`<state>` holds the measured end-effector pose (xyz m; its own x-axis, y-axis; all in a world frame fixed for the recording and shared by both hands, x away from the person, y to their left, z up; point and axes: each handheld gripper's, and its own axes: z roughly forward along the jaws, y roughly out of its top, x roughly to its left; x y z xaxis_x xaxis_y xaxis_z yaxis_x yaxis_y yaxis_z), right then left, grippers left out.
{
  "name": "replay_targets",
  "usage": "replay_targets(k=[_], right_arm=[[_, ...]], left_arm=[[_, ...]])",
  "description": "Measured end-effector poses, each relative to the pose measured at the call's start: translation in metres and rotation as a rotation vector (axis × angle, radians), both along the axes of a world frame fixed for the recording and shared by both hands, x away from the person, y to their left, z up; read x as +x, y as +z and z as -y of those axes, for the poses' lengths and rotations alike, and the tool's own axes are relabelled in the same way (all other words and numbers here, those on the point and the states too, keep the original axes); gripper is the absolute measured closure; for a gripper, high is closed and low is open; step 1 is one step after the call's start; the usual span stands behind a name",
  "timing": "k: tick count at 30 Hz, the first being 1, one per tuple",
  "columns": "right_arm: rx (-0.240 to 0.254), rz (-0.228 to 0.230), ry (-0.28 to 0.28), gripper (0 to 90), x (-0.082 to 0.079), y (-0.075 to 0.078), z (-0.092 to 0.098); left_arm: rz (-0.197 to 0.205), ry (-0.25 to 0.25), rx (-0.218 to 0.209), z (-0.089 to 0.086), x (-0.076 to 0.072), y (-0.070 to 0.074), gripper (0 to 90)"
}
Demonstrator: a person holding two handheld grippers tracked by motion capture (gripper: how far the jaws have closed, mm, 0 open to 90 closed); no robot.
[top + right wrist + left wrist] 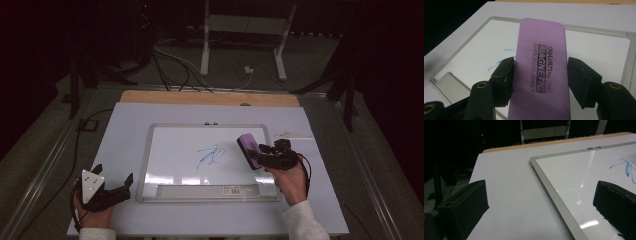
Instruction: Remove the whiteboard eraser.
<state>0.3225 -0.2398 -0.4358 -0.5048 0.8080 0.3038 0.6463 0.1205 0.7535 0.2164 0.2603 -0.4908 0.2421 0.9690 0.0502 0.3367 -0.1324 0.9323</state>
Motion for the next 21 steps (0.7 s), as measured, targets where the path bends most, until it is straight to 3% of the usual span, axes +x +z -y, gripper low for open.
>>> replay_targets(k=[11,21], right_arm=[[0.027,0.000,-0.001,40.7,0.006,0.000,-0.003],[0.012,0.013,0.012,40.7,0.012,0.003,-0.012]], left_arm=[[-0.002,-0.001,0.001,0.000,0.001,0.000,0.5],[-0.001,-0.002,0.001,0.000,0.000,0.000,0.5]])
